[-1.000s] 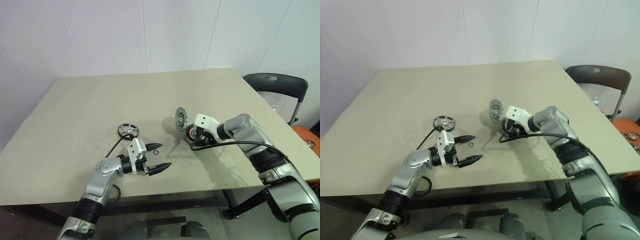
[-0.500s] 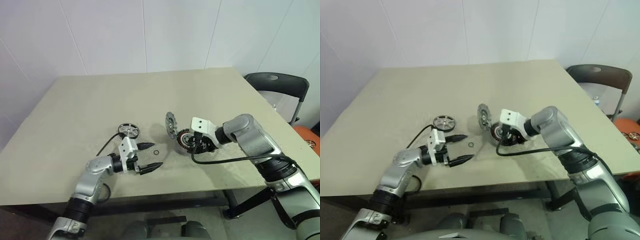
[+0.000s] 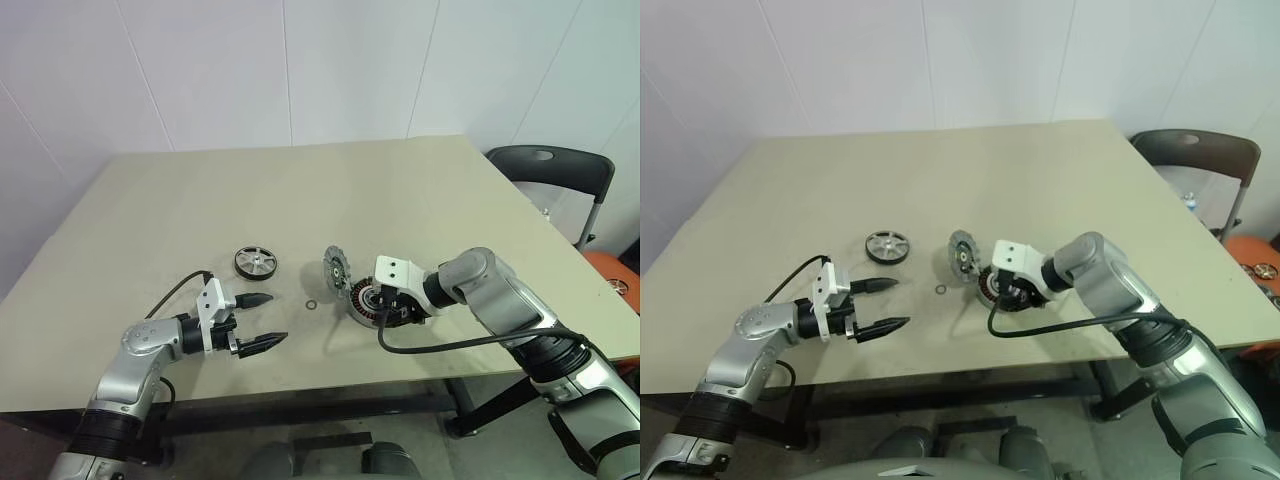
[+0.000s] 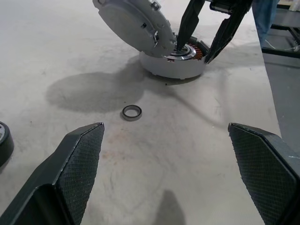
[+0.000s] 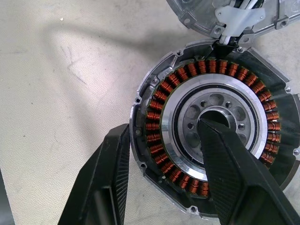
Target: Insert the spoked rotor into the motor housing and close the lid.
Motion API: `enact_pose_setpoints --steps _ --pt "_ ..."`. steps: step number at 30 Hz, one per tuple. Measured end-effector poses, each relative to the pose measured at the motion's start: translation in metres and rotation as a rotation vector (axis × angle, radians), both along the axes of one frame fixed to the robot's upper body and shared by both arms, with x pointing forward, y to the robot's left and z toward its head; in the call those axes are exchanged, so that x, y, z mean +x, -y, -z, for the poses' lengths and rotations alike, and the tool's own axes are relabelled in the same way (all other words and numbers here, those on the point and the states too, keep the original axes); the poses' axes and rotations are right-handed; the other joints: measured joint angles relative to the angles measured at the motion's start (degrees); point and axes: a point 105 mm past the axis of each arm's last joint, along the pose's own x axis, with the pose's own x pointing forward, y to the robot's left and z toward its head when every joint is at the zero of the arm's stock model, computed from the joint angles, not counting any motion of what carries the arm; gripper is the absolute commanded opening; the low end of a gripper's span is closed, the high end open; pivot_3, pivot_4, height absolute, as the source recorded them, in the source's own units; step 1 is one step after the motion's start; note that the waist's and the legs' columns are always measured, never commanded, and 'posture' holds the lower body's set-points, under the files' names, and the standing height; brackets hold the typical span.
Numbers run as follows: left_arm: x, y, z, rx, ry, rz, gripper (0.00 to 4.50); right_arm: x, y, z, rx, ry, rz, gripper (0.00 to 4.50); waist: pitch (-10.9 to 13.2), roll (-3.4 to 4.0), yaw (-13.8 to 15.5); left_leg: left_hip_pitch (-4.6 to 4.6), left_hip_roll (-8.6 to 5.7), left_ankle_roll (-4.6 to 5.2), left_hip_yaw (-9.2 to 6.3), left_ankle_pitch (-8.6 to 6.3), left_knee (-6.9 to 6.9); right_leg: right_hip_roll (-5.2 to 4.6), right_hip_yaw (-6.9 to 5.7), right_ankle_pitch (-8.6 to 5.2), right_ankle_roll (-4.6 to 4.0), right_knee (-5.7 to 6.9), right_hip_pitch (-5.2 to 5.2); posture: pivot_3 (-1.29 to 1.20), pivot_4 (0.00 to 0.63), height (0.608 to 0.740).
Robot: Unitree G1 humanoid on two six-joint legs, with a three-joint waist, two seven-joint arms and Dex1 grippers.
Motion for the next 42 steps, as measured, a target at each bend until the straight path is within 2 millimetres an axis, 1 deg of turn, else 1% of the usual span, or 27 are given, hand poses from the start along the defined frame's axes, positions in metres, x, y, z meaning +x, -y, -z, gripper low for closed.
enact_pose_setpoints --steps 3,5,8,10,16,20,26,28,35,39,42 --pt "0.002 0.004 0.0 -0.011 0.003 0.004 4.5 -0.001 -0.002 0.003 -0.002 -0.003 -0.014 3.92 0.0 0.0 0.11 -0.02 -0.01 0.0 0.0 0.0 0.0 0.0 0.0 0.06 0.08 -0.01 0.0 0.0 0.0 0.74" --pt "0.003 0.007 0.0 -0.02 0.004 0.006 4.5 -0.002 -0.002 0.004 0.001 -0.007 -0.016 4.49 0.0 0.0 0.12 -0.04 -0.01 0.0 0.0 0.0 0.0 -0.01 0.0 0.08 0.12 -0.03 -0.01 0.0 0.0 0.74" --pt "0.006 0.014 -0.001 -0.025 0.012 0.013 4.5 -0.001 -0.005 0.004 0.029 -0.017 -0.011 4.49 0.0 -0.01 0.0 -0.02 -0.01 0.0 0.0 0.0 0.01 0.0 0.0 0.08 0.12 0.0 -0.01 0.0 0.0 0.74" --pt "0.007 0.02 0.0 -0.028 0.015 0.023 4.5 0.0 -0.006 0.0 0.067 -0.024 0.004 4.49 0.01 0.0 0.01 -0.01 0.0 0.0 0.01 0.0 0.01 0.0 0.0 0.07 0.11 0.0 0.0 0.0 0.0 0.74" --pt "0.008 0.03 0.002 -0.043 0.016 0.023 4.5 0.006 -0.01 -0.034 0.205 0.013 -0.003 4.49 0.01 0.0 0.11 -0.04 -0.01 0.0 0.0 0.0 0.01 -0.01 -0.01 0.09 0.14 -0.04 -0.01 0.0 0.0 0.74" --pt "0.013 0.033 0.008 -0.046 0.024 0.004 4.5 0.01 -0.005 -0.046 0.224 0.041 0.01 4.49 0.01 -0.01 0.2 -0.05 -0.01 0.0 0.0 0.0 0.01 -0.02 -0.01 0.09 0.14 -0.05 0.01 0.0 0.0 0.74" --pt "0.021 0.037 0.024 -0.036 0.043 -0.026 4.5 0.018 0.006 -0.061 0.24 0.102 0.057 4.49 0.01 -0.01 0.17 -0.05 -0.02 0.0 0.01 0.0 0.01 -0.03 -0.01 0.09 0.14 -0.08 0.0 0.0 0.0 0.74" --pt "0.022 0.041 0.029 -0.04 0.044 -0.03 4.5 0.019 0.006 -0.063 0.254 0.108 0.067 4.49 0.01 -0.01 0.2 -0.07 -0.02 0.0 0.01 0.0 0.01 -0.03 -0.01 0.1 0.15 -0.08 0.0 0.0 0.0 0.74" --pt "0.031 0.053 0.04 -0.019 0.057 -0.023 4.5 0.018 0.004 -0.065 0.264 0.119 0.075 4.49 0.01 -0.02 0.27 -0.07 -0.05 0.01 0.01 0.0 0.03 -0.05 -0.01 0.1 0.16 -0.08 0.01 0.0 0.0 0.74" --pt "0.037 0.061 0.039 -0.006 0.087 -0.008 4.5 0.018 0.002 -0.066 0.27 0.126 0.074 4.49 0.01 -0.03 0.23 -0.07 -0.06 0.01 0.01 0.0 0.03 -0.06 -0.01 0.11 0.18 -0.08 0.02 0.0 0.0 0.74" --pt "0.04 0.062 0.04 0.011 0.11 -0.005 4.5 0.018 0.003 -0.066 0.273 0.128 0.078 4.49 0.01 -0.03 0.19 -0.07 -0.06 0.01 0.01 0.0 0.03 -0.06 -0.01 0.11 0.18 -0.08 0.01 0.0 0.0 0.74"
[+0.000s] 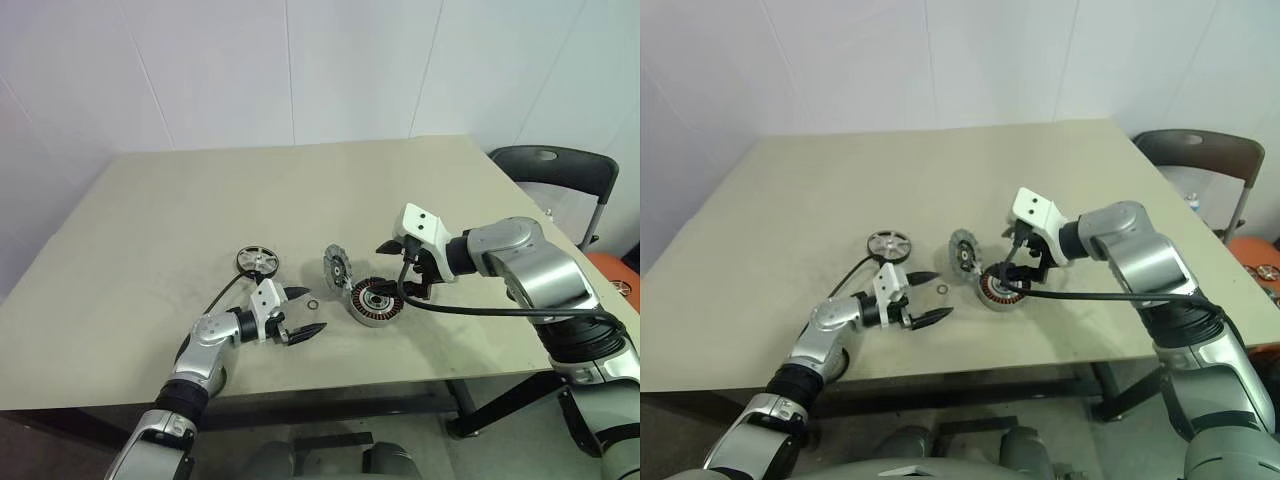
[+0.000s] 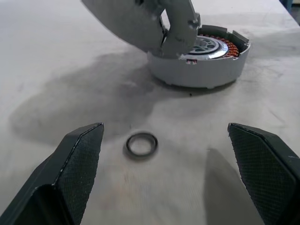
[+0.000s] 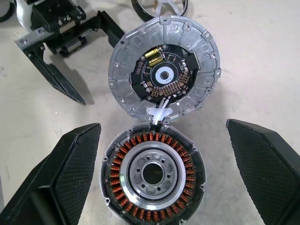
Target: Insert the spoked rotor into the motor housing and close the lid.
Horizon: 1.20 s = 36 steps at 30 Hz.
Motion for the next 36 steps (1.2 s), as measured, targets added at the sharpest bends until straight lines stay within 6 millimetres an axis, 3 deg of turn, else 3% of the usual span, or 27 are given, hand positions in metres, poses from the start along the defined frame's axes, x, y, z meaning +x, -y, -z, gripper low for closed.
enact_pose_setpoints --steps 8,11,22,36 --pt "0.0012 0.0006 0.0013 0.022 0.031 0.004 4.5 0.0003 0.0027 0.0034 -0.004 -0.001 0.019 4.49 0.0 0.0 0.03 0.02 0.0 0.0 0.0 0.0 0.03 0.0 0.0 0.0 0.02 0.02 0.03 0.0 0.0 0.74" --pt "0.0025 -0.0001 0.0021 0.045 0.04 0.01 3.93 0.0005 0.0032 0.0036 -0.005 0.001 0.021 4.5 -0.01 0.0 -0.02 0.05 0.0 0.0 0.0 0.0 0.06 0.02 0.0 0.01 0.03 0.05 0.06 0.0 0.0 0.74" --pt "0.0067 -0.0022 0.0042 0.085 0.04 0.012 0.09 0.0014 0.0028 0.0025 -0.006 0.015 0.025 4.5 -0.01 0.02 -0.15 0.08 0.14 -0.01 0.07 -0.01 0.4 0.13 -0.02 -0.02 0.15 0.07 0.18 0.0 0.0 0.74" --pt "0.0095 -0.0052 0.0023 0.008 -0.04 -0.008 0.04 0.0007 0.0054 0.0064 -0.01 0.01 0.036 4.5 -0.01 0.03 -0.13 -0.03 0.14 0.0 0.06 -0.01 0.41 0.12 -0.02 0.09 0.27 0.04 0.08 0.0 0.0 0.74"
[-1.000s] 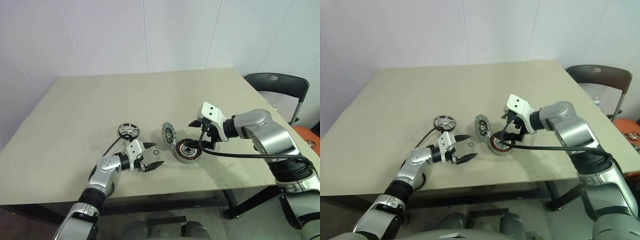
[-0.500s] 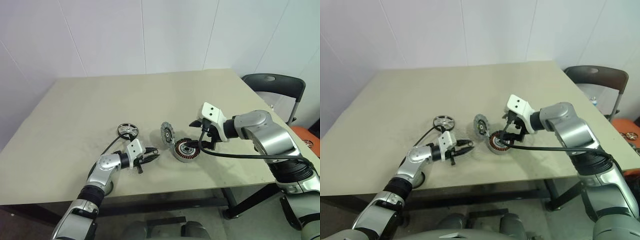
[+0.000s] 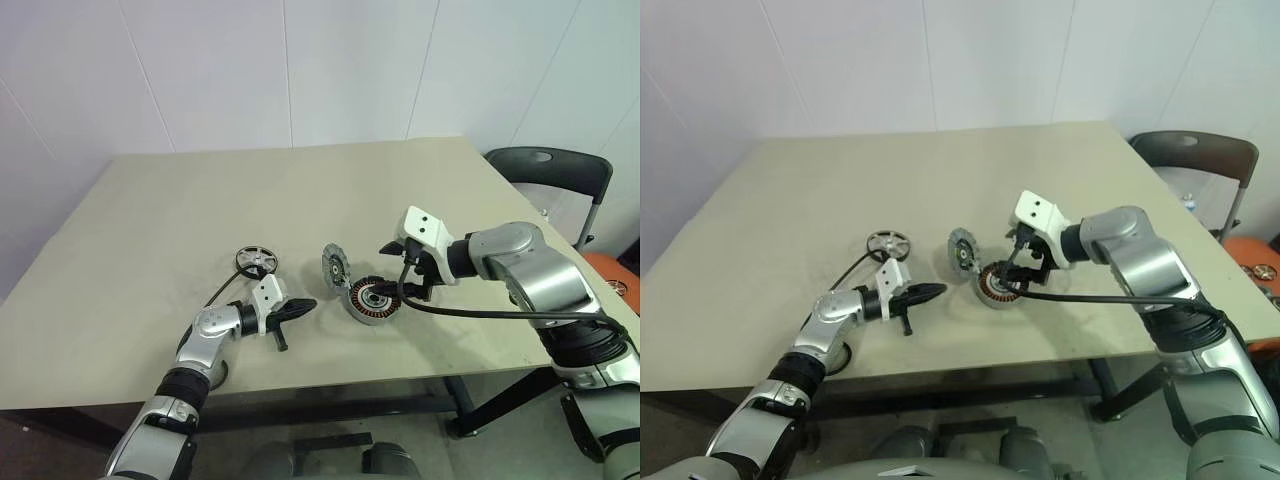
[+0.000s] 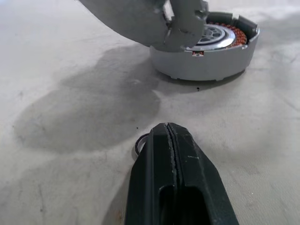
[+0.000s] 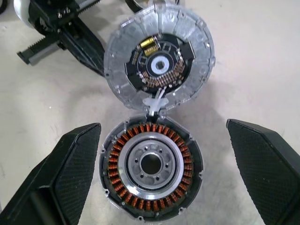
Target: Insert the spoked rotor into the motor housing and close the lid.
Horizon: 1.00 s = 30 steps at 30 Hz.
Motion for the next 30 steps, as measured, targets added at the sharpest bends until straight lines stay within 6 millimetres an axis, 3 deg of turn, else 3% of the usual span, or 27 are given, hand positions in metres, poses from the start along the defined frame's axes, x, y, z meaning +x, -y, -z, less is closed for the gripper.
enact_pose_setpoints --steps 5,8,14,19,24,30 --pt "0.005 -0.018 -0.002 -0.025 -0.026 -0.06 0.04 0.0 0.002 0.002 -0.004 0.0 0.007 4.5 0.03 -0.01 0.05 -0.08 -0.01 0.0 -0.01 0.0 -0.02 0.0 0.0 0.02 0.01 -0.01 -0.08 0.0 0.0 0.74" --pt "0.006 -0.027 -0.003 -0.019 -0.041 -0.07 0.6 0.0 0.002 0.002 -0.004 0.003 0.008 4.5 0.03 -0.01 0.11 -0.08 -0.02 0.0 0.0 0.0 -0.02 -0.03 0.0 0.01 0.0 -0.04 -0.05 0.0 0.0 0.74" --pt "0.003 -0.021 -0.005 -0.034 -0.049 -0.045 2.64 0.001 0.002 0.001 -0.004 0.013 0.009 4.5 0.04 -0.03 0.15 -0.1 -0.02 0.01 0.0 -0.01 -0.03 -0.04 -0.01 0.02 0.0 -0.07 -0.05 0.0 0.0 0.74" --pt "-0.001 -0.004 -0.003 -0.029 -0.054 -0.004 4.34 0.001 0.002 0.001 -0.005 0.018 0.008 4.5 0.04 -0.03 0.16 -0.09 -0.03 0.01 0.0 -0.01 -0.01 -0.04 -0.01 0.02 0.01 -0.07 -0.03 0.0 0.0 0.74" --pt "0.004 0.011 0.001 0.065 -0.007 0.011 4.47 0.002 0.003 0.003 -0.006 0.017 0.014 4.5 0.03 -0.02 0.48 -0.03 -0.08 0.01 0.0 -0.01 0.05 -0.08 -0.03 -0.02 -0.04 -0.07 0.1 0.0 0.0 0.74" --pt "0.006 0.014 0.002 0.095 -0.01 0.026 4.47 0.001 0.004 0.006 -0.009 0.012 0.023 4.5 0.03 -0.02 0.45 -0.01 -0.08 0.01 -0.01 -0.01 0.08 -0.09 -0.03 -0.06 -0.09 -0.07 0.13 0.0 0.0 0.74"
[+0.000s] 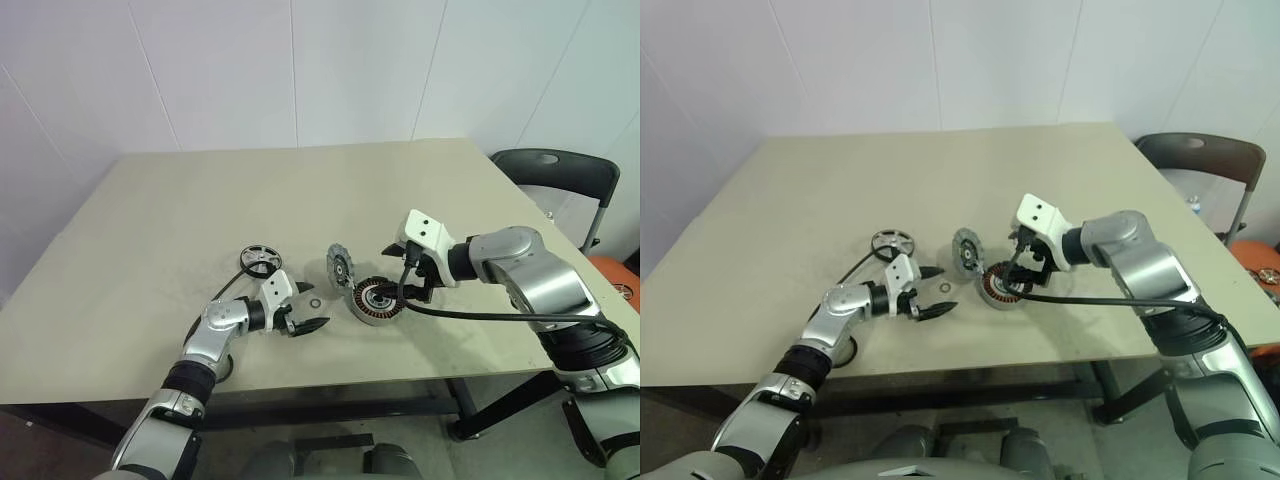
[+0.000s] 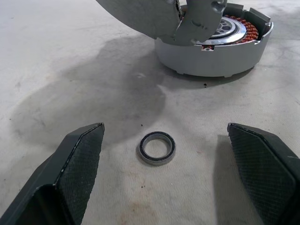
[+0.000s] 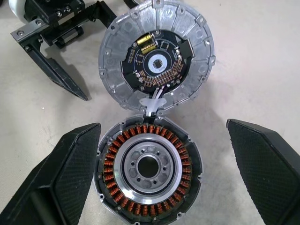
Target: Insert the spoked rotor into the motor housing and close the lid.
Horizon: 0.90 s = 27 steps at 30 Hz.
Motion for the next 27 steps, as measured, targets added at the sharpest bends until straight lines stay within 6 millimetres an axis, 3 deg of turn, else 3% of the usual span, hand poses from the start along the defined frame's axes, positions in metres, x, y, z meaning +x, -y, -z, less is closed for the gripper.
enact_pose_setpoints --steps 2,5,15,23,27 --pt "0.0 0.0 0.001 0.005 -0.012 0.002 4.47 0.0 0.001 0.001 -0.001 -0.001 0.005 4.5 0.0 0.0 -0.07 0.01 0.0 0.0 0.0 0.0 0.0 0.0 0.0 0.0 0.0 0.0 0.0 0.0 0.0 0.74" --pt "0.001 0.0 0.001 0.019 -0.031 0.022 3.89 0.0 0.001 0.002 -0.009 0.003 0.008 4.5 -0.01 0.01 -0.2 0.04 0.0 0.0 0.01 0.0 0.0 0.0 0.0 0.0 0.0 0.01 0.02 0.0 0.0 0.74" --pt "-0.003 0.0 0.002 0.027 -0.071 0.046 0.76 0.002 0.002 0.001 -0.02 0.022 0.007 4.5 -0.01 0.01 -0.44 0.08 0.07 -0.06 0.02 -0.04 0.03 0.01 -0.06 -0.01 0.01 0.02 0.05 0.0 0.0 0.74" --pt "-0.002 0.0 0.001 0.019 -0.063 0.033 0.69 0.002 0.002 0.002 -0.022 0.022 0.005 4.5 -0.01 0.01 -0.31 0.05 0.07 -0.02 0.01 -0.01 -0.03 0.01 -0.06 0.0 0.01 0.01 0.01 0.0 0.0 0.74" --pt "0.005 -0.009 -0.006 -0.132 -0.119 -0.083 0.69 0.001 0.002 0.003 -0.021 0.016 0.006 4.5 0.07 -0.03 -0.44 -0.03 0.12 -0.04 -0.01 -0.02 -0.03 0.01 -0.06 0.0 0.02 0.03 -0.11 0.0 0.0 0.74"
